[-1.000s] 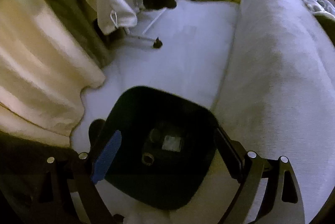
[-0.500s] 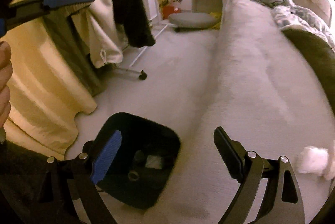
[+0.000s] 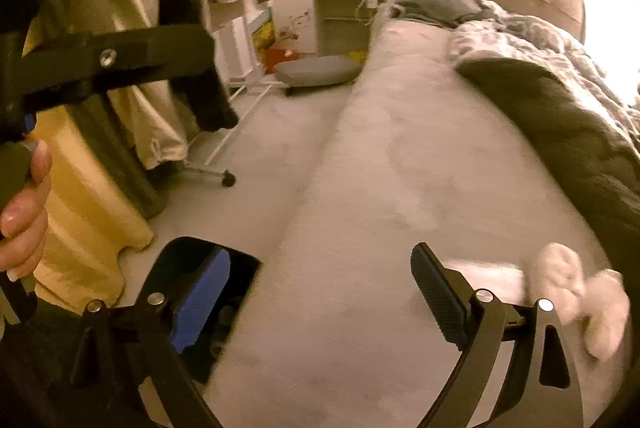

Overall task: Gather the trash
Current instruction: 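Move both tools back to the bed toward the bubble wrap and towels, then close the left tool on the bubble-wrap roll while the right tool grasps a white rolled towel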

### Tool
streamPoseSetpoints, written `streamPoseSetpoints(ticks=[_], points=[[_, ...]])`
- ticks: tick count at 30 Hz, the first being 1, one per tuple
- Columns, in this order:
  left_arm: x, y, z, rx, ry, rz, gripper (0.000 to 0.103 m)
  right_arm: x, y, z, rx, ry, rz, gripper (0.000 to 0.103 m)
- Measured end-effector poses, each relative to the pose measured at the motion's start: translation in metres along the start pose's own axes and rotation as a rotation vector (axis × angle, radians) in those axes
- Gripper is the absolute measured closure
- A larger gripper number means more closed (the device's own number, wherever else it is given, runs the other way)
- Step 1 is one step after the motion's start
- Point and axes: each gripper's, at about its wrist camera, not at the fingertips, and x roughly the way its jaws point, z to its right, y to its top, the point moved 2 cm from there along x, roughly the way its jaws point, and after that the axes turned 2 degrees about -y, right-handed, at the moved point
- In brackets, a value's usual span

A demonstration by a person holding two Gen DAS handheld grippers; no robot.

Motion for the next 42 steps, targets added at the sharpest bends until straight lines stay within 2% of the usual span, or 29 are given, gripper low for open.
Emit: streamPoseSetpoints(ticks=[14, 24, 31, 42], points=[[0.048, -0.007, 0.071, 0.051, -0.067, -0.052, 0.008, -0.048, -0.024, 0.089, 0.112, -0.114, 0.078, 0.007], [0.074, -0.019, 0.090, 0.030, -0.100, -0.111, 0.007, -0.060, -0.044, 0.121, 0.126, -0.172, 0.086, 0.007], [0.096, -0.030, 0.117, 0.045, -0.121, -0.148, 0.006, -0.068, -0.059, 0.148, 0.161, -0.213, 0.086, 0.007], [0.129, -0.049, 0.141, 0.068, -0.080, -0.208, 0.006, -0.082, -0.074, 0.185, 0.231, -0.245, 0.104, 0.006]])
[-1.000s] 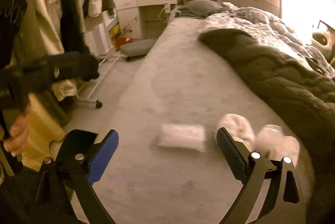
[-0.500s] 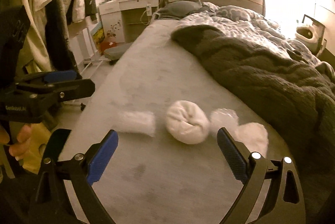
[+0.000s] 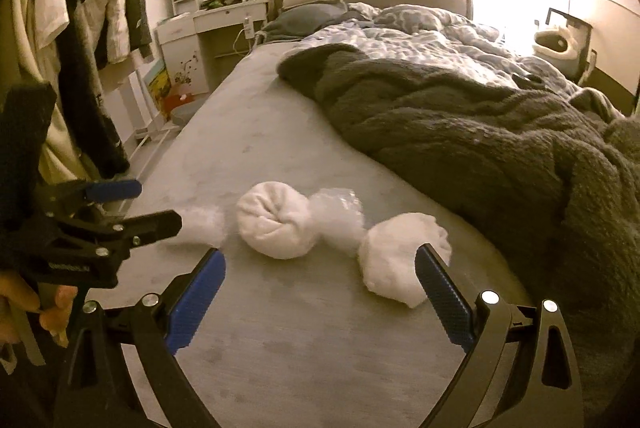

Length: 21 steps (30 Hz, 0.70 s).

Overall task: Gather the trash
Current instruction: 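Close the left tool on the bubble-wrap roll while the right tool grasps a white rolled towel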

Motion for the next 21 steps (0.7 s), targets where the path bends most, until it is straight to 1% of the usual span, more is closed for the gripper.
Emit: streamPoseSetpoints(ticks=[3, 7, 10, 15, 19, 21], points=[[0.008, -0.002, 0.000, -0.014, 0.017, -0.016, 0.006, 0.001, -0.004, 0.006, 0.019, -0.006, -0.004, 0.006], [0.020, -0.006, -0.005, -0.084, 0.009, -0.053, 0.006, 0.004, -0.008, 0.018, 0.051, -0.007, -0.017, 0.006], [0.025, -0.007, -0.002, -0.083, 0.035, -0.051, 0.006, 0.007, -0.010, 0.024, 0.074, -0.006, -0.026, 0.006], [0.031, -0.008, 0.005, -0.092, 0.044, -0.048, 0.006, 0.011, -0.016, 0.034, 0.106, -0.006, -0.042, 0.006], [0.040, -0.008, 0.006, -0.137, 0.038, -0.057, 0.007, 0.020, -0.021, 0.044, 0.139, -0.001, -0.066, 0.006], [0.044, -0.008, 0.007, -0.137, 0.047, -0.059, 0.007, 0.026, -0.025, 0.048, 0.150, -0.013, -0.081, 0.006]])
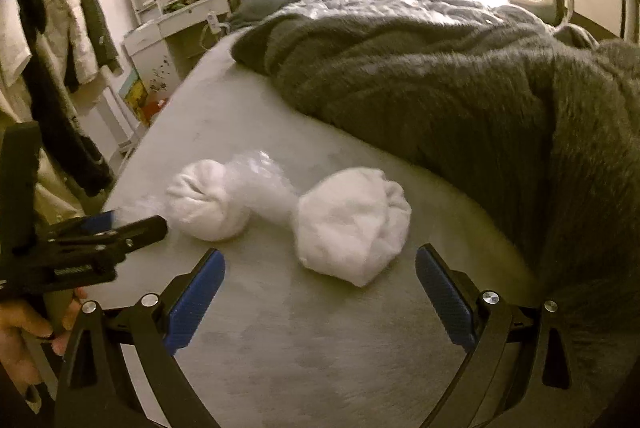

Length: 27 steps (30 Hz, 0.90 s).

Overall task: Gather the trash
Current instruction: 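Close the left tool on the bubble-wrap roll while the right tool grasps a white rolled towel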

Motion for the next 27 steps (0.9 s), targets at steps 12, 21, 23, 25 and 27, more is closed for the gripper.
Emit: streamPoseSetpoints(ticks=[12, 21, 23, 25, 27], points=[[0.013, -0.001, 0.001, 0.002, 0.052, 0.010, 0.025, 0.012, -0.002, 0.017, 0.018, -0.020, -0.008, 0.006], [0.006, 0.001, -0.005, 0.025, 0.056, 0.029, 0.035, 0.023, 0.004, 0.028, 0.028, 0.010, 0.000, 0.006], [0.002, 0.002, -0.007, 0.027, 0.058, 0.038, 0.035, 0.024, 0.004, 0.028, 0.029, 0.006, -0.008, 0.006], [-0.002, 0.002, -0.010, 0.027, 0.057, 0.046, 0.035, 0.026, 0.005, 0.026, 0.021, -0.003, -0.018, 0.007], [-0.005, 0.004, -0.013, 0.023, 0.054, 0.051, 0.035, 0.028, 0.005, 0.023, 0.010, -0.006, -0.029, 0.015]])
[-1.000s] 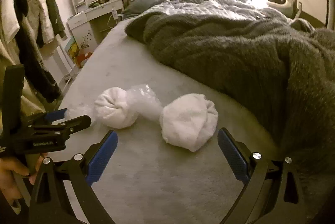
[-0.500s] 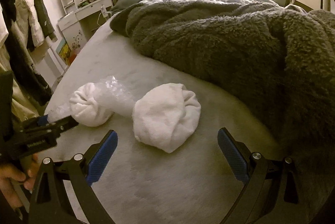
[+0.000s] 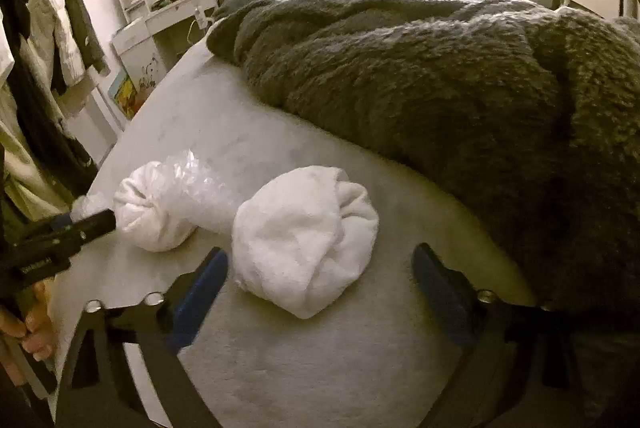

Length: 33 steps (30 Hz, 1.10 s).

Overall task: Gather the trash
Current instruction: 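Close the left tool on the bubble-wrap roll while the right tool grasps a white rolled towel, then lift the bubble wrap with the left tool and towel with the right tool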

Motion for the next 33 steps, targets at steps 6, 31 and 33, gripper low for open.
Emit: streamPoseSetpoints(ticks=[6, 31, 33], points=[[-0.013, 0.001, -0.002, 0.025, -0.006, 0.028, 0.035, 0.007, 0.000, -0.002, -0.011, -0.015, -0.036, 0.032], [-0.063, -0.004, -0.005, 0.064, -0.049, 0.070, 0.035, -0.058, 0.013, -0.012, 0.046, -0.002, 0.075, 0.055], [-0.067, -0.005, -0.007, 0.068, -0.043, 0.072, 0.035, -0.064, 0.015, -0.014, 0.050, 0.006, 0.090, 0.055]])
